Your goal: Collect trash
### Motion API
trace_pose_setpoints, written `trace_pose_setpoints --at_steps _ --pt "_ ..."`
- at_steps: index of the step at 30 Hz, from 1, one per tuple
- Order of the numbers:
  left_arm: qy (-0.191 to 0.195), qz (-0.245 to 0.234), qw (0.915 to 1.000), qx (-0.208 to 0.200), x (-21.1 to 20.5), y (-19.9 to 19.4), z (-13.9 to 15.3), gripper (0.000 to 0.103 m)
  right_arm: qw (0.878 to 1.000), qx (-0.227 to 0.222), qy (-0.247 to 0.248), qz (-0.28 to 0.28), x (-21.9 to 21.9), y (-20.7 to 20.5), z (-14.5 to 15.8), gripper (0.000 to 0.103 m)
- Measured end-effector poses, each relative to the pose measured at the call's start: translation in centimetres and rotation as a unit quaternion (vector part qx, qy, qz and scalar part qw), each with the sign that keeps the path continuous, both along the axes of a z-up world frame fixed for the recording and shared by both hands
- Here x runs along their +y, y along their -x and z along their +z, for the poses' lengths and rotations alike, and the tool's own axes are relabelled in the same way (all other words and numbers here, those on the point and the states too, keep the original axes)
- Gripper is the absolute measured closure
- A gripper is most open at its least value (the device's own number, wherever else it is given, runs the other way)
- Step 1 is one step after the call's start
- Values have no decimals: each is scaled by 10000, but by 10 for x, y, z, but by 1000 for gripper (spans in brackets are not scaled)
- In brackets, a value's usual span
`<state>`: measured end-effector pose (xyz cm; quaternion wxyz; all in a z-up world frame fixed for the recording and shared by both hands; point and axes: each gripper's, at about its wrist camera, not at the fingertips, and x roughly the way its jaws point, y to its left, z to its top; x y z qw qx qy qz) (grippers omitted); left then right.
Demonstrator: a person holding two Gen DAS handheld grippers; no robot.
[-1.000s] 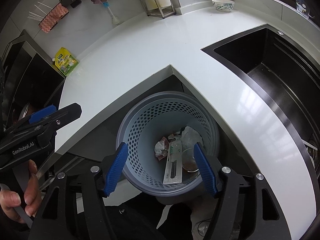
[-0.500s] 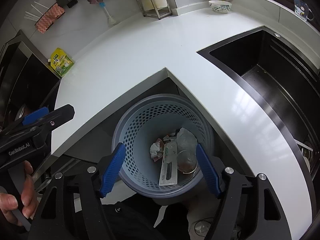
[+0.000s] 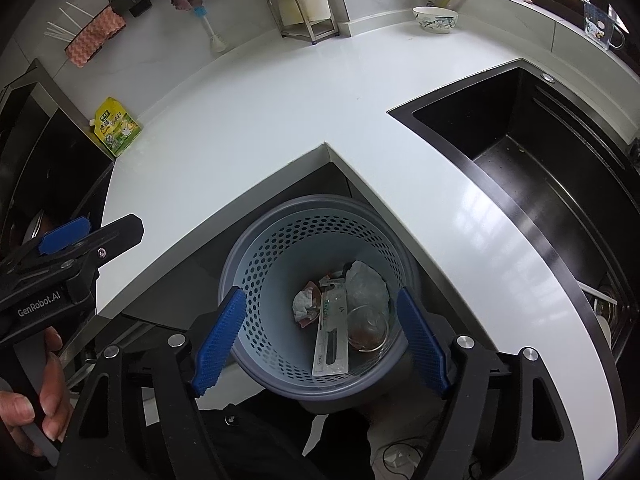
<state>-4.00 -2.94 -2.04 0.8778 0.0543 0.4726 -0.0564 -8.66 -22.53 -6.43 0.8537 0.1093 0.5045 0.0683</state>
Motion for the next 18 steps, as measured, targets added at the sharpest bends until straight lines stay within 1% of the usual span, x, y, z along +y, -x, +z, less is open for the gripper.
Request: trace_pose_setpoints --at_steps 11,18 --pt "29 57 10000 -35 4 1 3 6 10000 34 64 -49 2 -2 3 28" --pt "-48 100 9999 -96 5 3 5 6 9998 -84 151 -57 4 -1 9 28"
